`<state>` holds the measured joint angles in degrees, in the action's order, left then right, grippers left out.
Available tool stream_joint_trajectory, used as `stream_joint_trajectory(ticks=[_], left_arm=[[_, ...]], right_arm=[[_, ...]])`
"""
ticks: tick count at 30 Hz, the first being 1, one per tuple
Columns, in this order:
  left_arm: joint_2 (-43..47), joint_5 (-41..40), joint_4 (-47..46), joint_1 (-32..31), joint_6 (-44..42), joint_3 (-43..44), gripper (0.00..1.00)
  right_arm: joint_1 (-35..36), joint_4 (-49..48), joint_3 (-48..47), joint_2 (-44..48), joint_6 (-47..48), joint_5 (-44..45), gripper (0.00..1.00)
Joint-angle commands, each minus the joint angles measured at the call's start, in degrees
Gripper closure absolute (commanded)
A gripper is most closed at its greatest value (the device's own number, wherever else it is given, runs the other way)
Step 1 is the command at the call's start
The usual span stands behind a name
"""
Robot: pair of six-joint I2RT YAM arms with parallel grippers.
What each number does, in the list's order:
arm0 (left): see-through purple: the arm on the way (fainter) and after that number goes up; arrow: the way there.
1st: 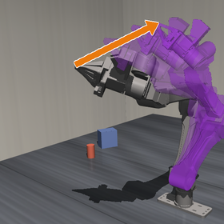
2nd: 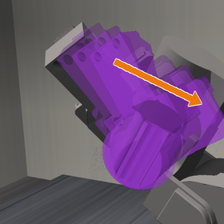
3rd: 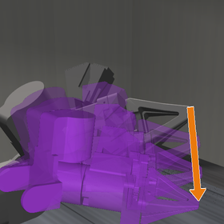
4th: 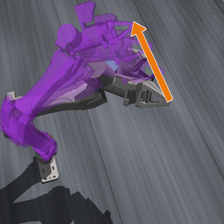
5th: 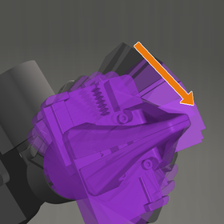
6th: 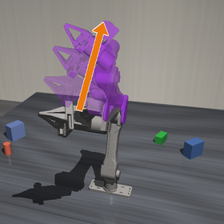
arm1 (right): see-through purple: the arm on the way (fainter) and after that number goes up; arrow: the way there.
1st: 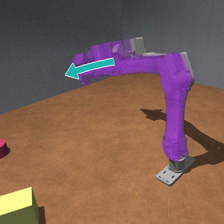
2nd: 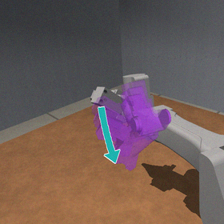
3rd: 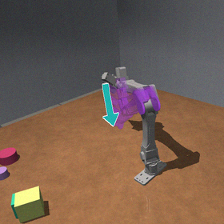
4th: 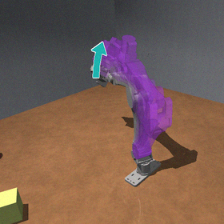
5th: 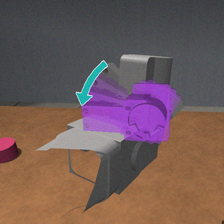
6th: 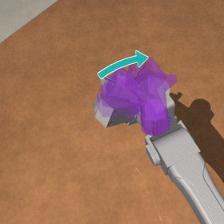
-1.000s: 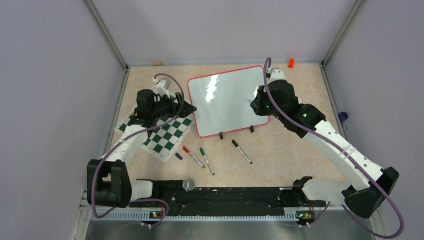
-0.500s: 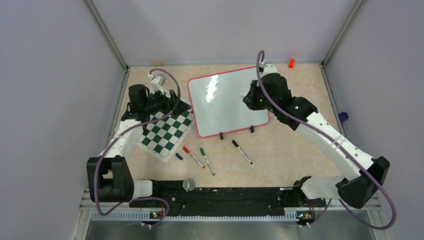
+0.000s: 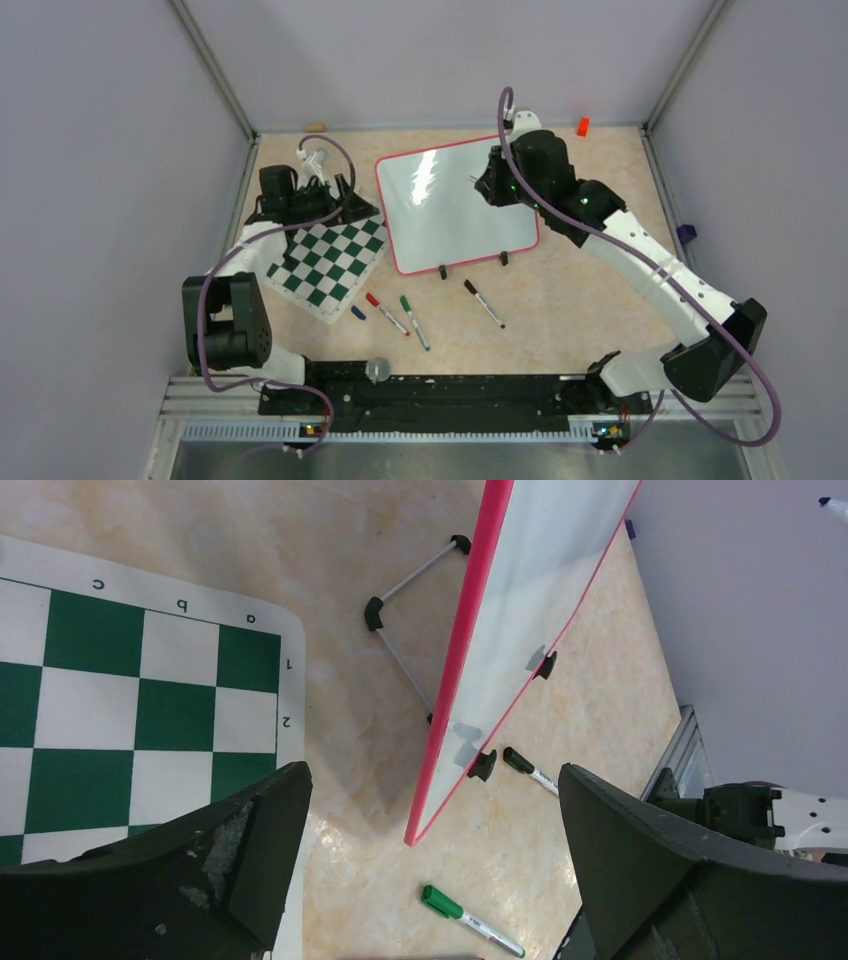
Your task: Write a sentence on the whiteboard
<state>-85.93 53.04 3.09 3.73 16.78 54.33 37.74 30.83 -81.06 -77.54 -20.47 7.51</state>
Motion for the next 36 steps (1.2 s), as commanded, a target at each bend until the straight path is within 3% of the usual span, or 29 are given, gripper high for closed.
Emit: stream_joint_trajectory(ticks=[1,10,17,21,24,28,36], left_arm=[[0.24,2.85,-6.37,0.38,3.77,-0.88,0.01],[-2.92,6.8,-17.62,0.32,7.71,-6.17,0.01],[2.53,2.36,-32.28,0.16,4.43,-17.41,0.01],[-1.93,10.07,-31.94,0.23,2.77,-16.5,0.01],[-9.26,16.77,-34.84,0.22,10.06,-13.58,0.01],[-14.5,20.61,-56.24,0.24,23.83,-16.05,0.01],[-16.85,18.17,-70.62,-0.01,28.32,-18.02,0.01]], right_arm=[[-0.27,-3.63,-2.05,1.27,3.81,-1.36,1.0],[-0.28,-4.44,2.2,4.18,5.18,-1.64,1.0],[-0.3,-6.67,2.18,2.61,4.32,-2.67,1.0],[-0.29,-7.56,1.53,1.84,4.29,-1.84,1.0],[-0.29,-8.33,1.43,1.86,4.32,-1.69,1.0],[-0.26,-8.81,1.88,1.81,4.39,-1.68,1.0],[-0.3,-9.23,2.17,2.15,5.48,-0.9,1.0]])
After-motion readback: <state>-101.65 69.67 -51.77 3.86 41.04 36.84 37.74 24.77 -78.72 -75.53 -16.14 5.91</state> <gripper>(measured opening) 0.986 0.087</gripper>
